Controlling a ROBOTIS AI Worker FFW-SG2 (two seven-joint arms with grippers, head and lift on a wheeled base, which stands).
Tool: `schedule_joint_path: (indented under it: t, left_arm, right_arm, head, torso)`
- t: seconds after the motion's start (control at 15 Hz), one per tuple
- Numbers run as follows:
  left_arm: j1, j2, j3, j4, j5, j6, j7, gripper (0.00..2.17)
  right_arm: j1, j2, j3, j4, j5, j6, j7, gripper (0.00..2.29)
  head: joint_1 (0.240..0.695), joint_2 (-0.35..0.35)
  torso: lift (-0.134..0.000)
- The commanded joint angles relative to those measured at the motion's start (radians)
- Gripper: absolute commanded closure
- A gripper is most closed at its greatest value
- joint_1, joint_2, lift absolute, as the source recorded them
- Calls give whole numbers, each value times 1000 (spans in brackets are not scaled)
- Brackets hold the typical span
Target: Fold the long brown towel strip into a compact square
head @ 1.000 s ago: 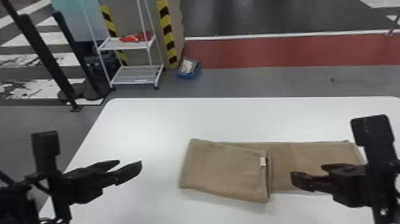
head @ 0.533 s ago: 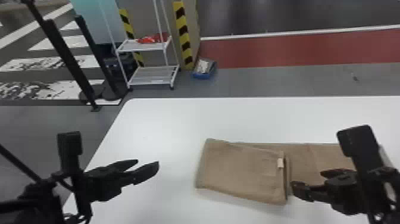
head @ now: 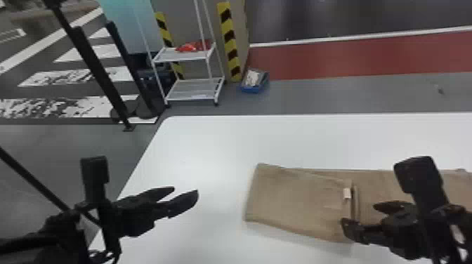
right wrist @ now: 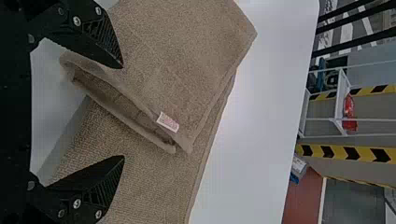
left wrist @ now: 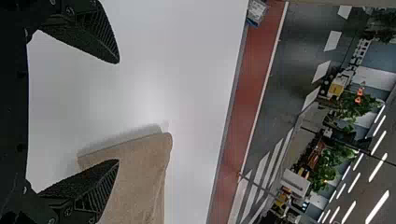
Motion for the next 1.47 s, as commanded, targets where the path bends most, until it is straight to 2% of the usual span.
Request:
schedule_joint_path:
  t: [0.0,0.33,0.47,0.67,1.07,1.33,1.4]
  left_arm:
    - [6,3,0,1,0,-5,0,144]
    - [9,3,0,1,0,-5,0,144]
    - [9,3,0,3,0,-5,0,144]
    - [9,3,-2,7,0,-9,2,144]
    - [9,3,-2,12,-2,-9,2,144]
    - [12,3,0,12,-2,-9,2,147]
    - [12,3,0,12,-2,-9,2,147]
  right_arm:
    - [11,6,-9,17,-26,-34,-22,218]
    - [11,6,-17,34,-26,-37,-48,228]
    - [11,6,-17,41,-26,-46,-48,383]
    - [11,6,-15,38,-36,-58,-48,464]
    - [-11,6,-6,61,-29,-58,-48,475]
    - [-15,6,-6,72,-26,-58,-48,529]
    - [-15,6,-6,70,-26,-61,-48,606]
  head:
    - [695,273]
    - [695,267]
    - [695,266]
    - [695,266]
    - [695,274]
    - [695,273]
    - [695,272]
  torso:
    - [-125]
    - [-125]
    - [-125]
    - [-125]
    - [-125]
    - [-125]
    - [-125]
